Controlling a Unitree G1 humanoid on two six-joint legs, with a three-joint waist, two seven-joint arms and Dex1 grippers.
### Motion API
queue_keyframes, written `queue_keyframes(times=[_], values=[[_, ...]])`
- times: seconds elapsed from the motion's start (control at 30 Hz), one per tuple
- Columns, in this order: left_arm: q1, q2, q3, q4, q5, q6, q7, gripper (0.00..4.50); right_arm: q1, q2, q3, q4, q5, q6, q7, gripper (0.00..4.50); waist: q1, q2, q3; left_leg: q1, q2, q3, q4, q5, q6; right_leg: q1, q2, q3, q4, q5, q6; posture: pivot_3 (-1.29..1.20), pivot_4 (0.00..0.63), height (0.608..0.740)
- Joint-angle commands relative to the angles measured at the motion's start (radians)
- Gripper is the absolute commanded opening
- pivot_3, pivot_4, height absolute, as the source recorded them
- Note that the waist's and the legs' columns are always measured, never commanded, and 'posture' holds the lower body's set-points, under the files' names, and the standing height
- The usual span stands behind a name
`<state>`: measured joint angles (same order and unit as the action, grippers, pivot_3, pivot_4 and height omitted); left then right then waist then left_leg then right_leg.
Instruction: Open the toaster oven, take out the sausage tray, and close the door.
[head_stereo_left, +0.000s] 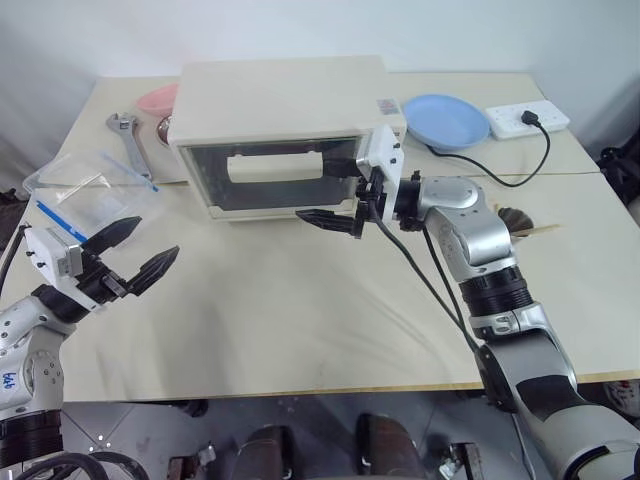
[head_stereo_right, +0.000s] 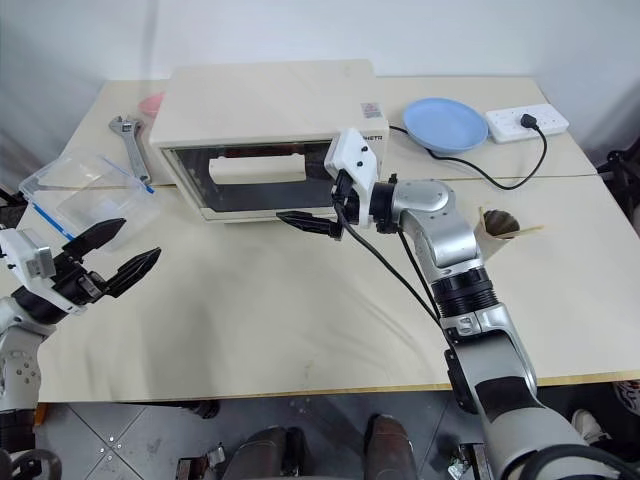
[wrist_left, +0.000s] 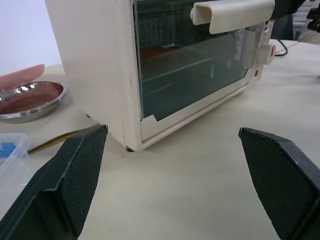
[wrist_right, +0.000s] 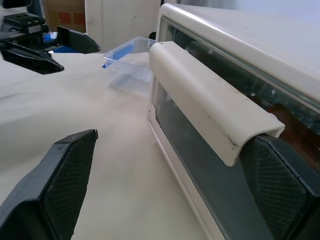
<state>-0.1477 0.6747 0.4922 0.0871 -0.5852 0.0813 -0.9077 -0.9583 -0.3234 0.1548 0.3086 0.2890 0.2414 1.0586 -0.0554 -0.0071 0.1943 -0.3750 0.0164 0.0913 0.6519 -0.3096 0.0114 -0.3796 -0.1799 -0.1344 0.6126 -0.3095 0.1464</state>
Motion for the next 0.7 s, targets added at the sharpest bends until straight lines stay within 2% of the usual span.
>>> queue_keyframes(times=[0.03,0.2,0.47,0.57,0.7], values=[[-0.008,0.019,0.033,-0.029,-0.027,0.009,0.004,4.46,0.000,0.007,0.006,-0.128,0.047,-0.001,0.056,4.50,-0.001,0.000,0.000,0.000,0.000,0.000,0.000,0.000,0.000,0.000,0.000,0.000,0.000,0.000,0.000,0.00,0.150,0.740],[-0.045,0.052,0.040,-0.004,-0.047,0.071,0.007,4.46,0.110,-0.021,0.047,-0.263,0.053,0.051,0.106,4.50,-0.001,0.000,0.000,0.000,0.000,0.001,-0.002,-0.001,-0.001,-0.003,0.001,0.000,0.001,0.000,0.000,0.00,0.150,0.740],[-0.140,0.100,0.035,0.101,-0.023,0.069,-0.020,4.46,0.177,-0.034,0.081,-0.299,0.021,0.041,0.113,4.50,-0.004,-0.001,0.000,0.000,0.001,0.003,0.000,-0.001,-0.001,-0.004,0.001,0.001,0.002,0.000,0.000,0.00,0.150,0.740],[-0.187,0.111,0.034,0.156,-0.033,0.061,-0.056,3.95,0.179,-0.034,0.085,-0.287,0.013,0.031,0.112,4.50,-0.002,-0.002,0.000,0.000,0.001,0.003,0.001,-0.001,-0.001,-0.005,0.001,0.001,0.005,0.000,0.000,0.00,0.150,0.740],[-0.278,0.136,0.030,0.251,-0.063,0.074,-0.159,2.74,0.189,-0.033,0.084,-0.275,-0.004,0.013,0.101,4.50,0.000,-0.003,0.000,-0.001,0.001,0.004,0.001,-0.001,-0.002,-0.007,0.001,0.001,0.008,0.000,0.000,0.00,0.150,0.740]])
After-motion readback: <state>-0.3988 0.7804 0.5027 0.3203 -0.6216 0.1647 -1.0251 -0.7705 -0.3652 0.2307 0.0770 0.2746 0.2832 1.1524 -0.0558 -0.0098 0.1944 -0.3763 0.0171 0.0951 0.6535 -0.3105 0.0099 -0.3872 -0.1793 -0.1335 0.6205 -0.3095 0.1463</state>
